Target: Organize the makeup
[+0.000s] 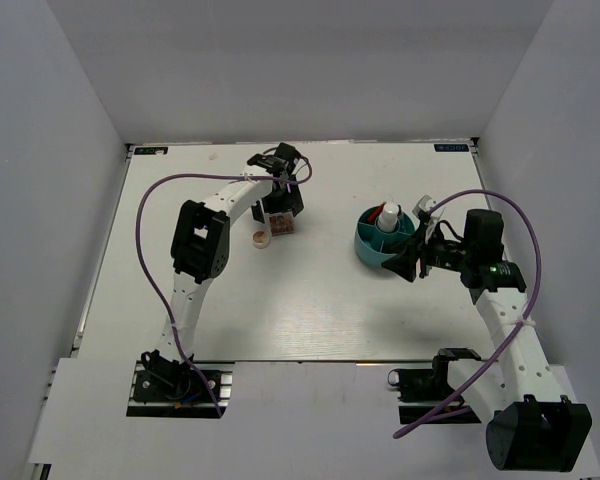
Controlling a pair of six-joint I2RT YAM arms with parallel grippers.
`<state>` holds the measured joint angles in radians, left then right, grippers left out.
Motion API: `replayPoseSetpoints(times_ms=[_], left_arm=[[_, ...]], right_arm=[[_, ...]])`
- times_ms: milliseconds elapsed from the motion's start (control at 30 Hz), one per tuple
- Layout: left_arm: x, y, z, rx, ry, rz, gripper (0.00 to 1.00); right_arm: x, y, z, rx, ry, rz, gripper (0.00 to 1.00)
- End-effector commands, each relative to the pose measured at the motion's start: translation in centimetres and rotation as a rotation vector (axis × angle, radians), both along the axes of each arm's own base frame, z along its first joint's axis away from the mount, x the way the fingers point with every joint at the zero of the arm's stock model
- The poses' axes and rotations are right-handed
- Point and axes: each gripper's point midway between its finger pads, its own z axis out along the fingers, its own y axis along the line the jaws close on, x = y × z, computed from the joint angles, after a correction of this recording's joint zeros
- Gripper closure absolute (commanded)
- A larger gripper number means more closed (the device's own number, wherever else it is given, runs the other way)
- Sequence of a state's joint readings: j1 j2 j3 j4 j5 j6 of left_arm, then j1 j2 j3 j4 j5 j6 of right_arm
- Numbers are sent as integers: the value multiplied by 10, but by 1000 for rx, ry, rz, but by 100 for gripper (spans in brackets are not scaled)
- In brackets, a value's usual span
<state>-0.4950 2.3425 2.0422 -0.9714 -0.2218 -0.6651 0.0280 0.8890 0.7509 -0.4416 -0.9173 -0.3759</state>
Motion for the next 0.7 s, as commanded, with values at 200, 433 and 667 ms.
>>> replayPoseSetpoints(times_ms=[200,433,667], left_arm=[[10,-13,8,-26,-42,-34,2],[7,-14,3,-3,-33,-58,2],[4,-15,-7,17,-19,-65,2]], right_arm=[[1,0,4,7,-30,-2,43],[1,0,3,10,-28,-5,43],[2,0,2,13,-25,-12,43]])
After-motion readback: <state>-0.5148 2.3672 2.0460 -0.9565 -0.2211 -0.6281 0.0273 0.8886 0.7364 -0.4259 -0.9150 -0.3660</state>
